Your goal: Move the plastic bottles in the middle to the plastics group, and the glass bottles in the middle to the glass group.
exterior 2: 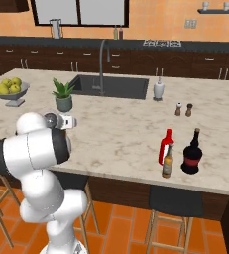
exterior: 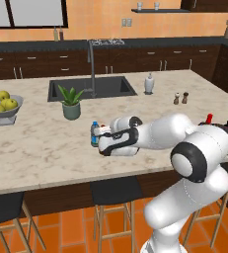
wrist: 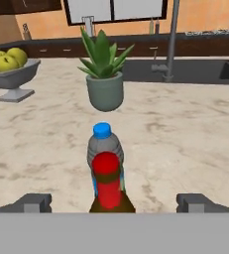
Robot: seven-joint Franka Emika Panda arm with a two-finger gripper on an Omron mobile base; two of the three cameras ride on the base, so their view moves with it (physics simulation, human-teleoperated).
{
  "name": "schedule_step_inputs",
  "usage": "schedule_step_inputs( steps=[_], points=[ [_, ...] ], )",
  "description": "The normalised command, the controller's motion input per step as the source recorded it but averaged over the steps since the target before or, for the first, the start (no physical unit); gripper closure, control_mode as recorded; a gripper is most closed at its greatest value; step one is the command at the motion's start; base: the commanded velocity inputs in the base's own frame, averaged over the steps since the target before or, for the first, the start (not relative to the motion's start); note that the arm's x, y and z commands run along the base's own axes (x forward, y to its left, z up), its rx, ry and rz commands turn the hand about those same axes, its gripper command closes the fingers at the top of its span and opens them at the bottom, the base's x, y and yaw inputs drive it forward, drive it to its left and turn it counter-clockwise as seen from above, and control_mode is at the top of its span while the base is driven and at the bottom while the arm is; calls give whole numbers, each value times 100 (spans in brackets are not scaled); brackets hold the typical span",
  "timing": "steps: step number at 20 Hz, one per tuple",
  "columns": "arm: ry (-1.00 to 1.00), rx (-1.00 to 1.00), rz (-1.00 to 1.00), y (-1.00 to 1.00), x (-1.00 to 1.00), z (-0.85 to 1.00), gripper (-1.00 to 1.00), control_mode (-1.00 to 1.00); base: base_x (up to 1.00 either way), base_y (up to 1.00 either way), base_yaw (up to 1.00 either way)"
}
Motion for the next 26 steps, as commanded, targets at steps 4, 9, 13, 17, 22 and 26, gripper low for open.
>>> schedule_step_inputs(
  steps=[4, 9, 13, 17, 22, 26],
  points=[
    [0, 0, 0, 21, 34, -1, -100, -100, 0, 0, 0],
    [0, 0, 0, 16, 16, -1, -100, -100, 0, 0, 0],
    [0, 0, 0, 10, 0, -9, -100, -100, 0, 0, 0],
    [0, 0, 0, 24, 4, 0, -100, -100, 0, 0, 0],
    [0, 0, 0, 24, 2, 0, -100, -100, 0, 0, 0],
    [0, 0, 0, 21, 0, -1, -100, -100, 0, 0, 0]
  ],
)
